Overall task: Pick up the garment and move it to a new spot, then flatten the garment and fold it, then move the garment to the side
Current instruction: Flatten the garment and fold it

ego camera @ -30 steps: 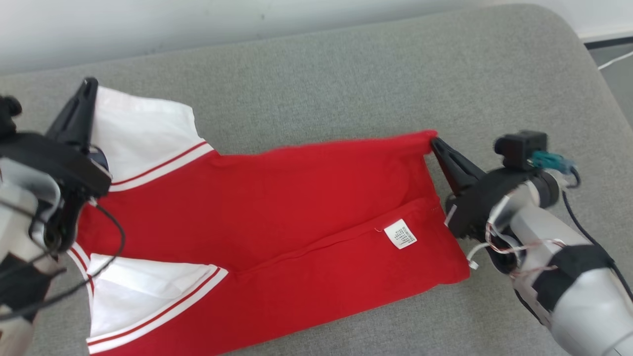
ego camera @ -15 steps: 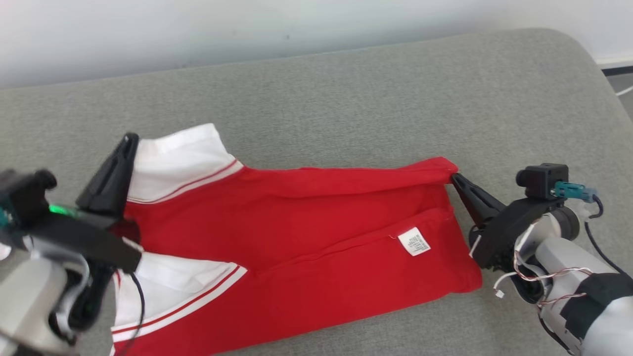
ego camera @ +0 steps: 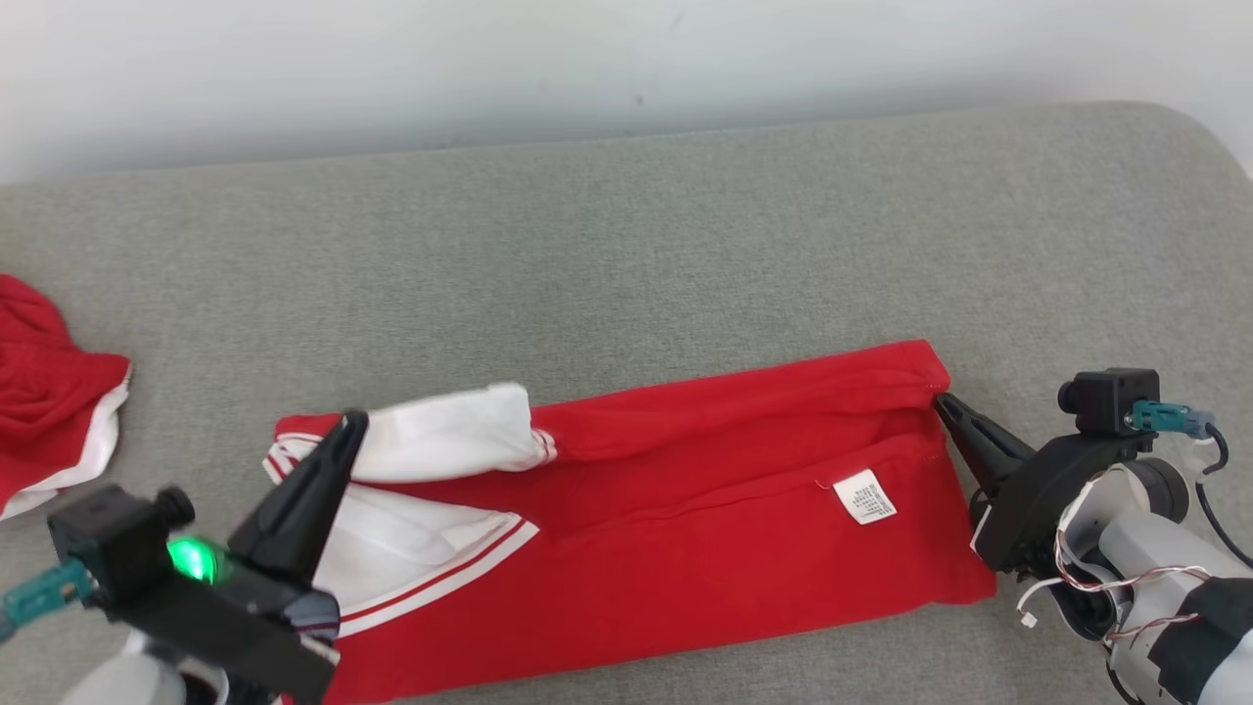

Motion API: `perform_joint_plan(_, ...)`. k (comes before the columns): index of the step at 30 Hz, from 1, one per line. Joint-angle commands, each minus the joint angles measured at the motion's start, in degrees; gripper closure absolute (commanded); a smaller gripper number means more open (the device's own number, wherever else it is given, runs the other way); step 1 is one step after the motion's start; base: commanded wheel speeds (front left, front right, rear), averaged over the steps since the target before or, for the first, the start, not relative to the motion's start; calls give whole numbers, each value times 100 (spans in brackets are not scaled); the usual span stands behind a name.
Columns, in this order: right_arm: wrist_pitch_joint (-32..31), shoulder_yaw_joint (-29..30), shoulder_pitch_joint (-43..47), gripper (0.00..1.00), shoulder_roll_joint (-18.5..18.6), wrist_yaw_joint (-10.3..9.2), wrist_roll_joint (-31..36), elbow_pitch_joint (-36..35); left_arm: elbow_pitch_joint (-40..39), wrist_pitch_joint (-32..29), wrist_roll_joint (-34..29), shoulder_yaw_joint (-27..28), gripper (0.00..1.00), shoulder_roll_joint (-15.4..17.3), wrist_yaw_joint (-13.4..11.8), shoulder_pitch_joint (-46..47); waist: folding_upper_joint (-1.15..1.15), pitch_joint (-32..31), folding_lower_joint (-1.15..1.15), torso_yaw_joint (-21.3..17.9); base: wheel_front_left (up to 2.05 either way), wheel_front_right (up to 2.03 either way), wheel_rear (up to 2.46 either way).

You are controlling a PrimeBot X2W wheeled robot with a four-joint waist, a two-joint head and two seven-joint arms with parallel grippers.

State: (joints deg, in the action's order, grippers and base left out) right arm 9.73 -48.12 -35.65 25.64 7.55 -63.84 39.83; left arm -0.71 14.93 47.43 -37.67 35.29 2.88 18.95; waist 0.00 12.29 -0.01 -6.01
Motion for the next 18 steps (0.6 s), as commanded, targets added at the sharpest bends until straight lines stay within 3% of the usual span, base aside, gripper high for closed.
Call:
perform_joint_plan(1, 13, -29, 62, 100, 78, -12, -42, 0, -8, 32, -35, 7, 100, 38, 38, -132, 0, -66, 1, 68, 0, 0, 0)
perform_joint_plan(18, 86, -300, 254, 100, 371, -13, -303, 2, 487, 33, -314, 238, 100, -335, 167, -684, 0, -229, 1, 309, 0, 0, 0)
